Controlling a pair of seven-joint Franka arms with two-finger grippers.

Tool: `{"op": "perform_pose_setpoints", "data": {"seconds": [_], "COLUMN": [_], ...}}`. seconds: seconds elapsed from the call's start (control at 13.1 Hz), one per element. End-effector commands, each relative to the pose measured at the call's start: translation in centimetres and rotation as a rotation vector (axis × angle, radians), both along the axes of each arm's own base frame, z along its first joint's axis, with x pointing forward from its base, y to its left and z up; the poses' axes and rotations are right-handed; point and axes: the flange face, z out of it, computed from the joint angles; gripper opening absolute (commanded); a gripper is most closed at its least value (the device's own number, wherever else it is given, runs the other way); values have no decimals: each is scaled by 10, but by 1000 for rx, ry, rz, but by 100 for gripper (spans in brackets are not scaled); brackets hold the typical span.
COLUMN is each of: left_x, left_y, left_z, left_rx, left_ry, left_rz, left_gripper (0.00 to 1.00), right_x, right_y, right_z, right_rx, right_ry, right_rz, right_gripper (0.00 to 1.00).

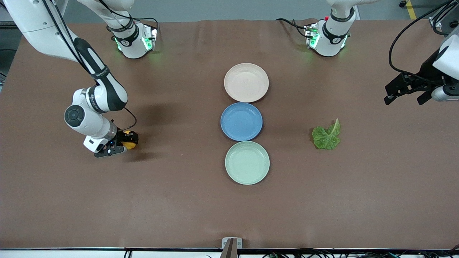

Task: Pick lemon and lettuce from plates
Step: 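Lower and release the lettuce and lemon onto the table with both grippers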

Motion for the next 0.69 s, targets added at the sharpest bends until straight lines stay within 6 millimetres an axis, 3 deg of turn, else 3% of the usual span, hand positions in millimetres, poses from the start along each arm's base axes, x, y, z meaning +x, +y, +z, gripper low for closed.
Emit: {"op": "perform_pose_setpoints", "data": {"seconds": [0.0,0.15,0.38,0.61], "left_x": [3,2,2,2], "left_y": [-2,-10,-6,-5], "left_z": [5,5,6,6], "left_rx": [-14,-12,-15,-17], "left_ry": [4,4,4,4], "left_rz": [-3,-15,-11,-9], "left_gripper": [100,100,100,100], "right_x": [23,46,69,77], "right_y": [2,3,-11,-28], "right_z": [41,89,155,199], "right_rx": [-11,-38,-71,-126], "right_ry": [63,140,149,146], "right_rz": [-51,-61,-72,-79], "right_gripper": [100,100,100,100]}}
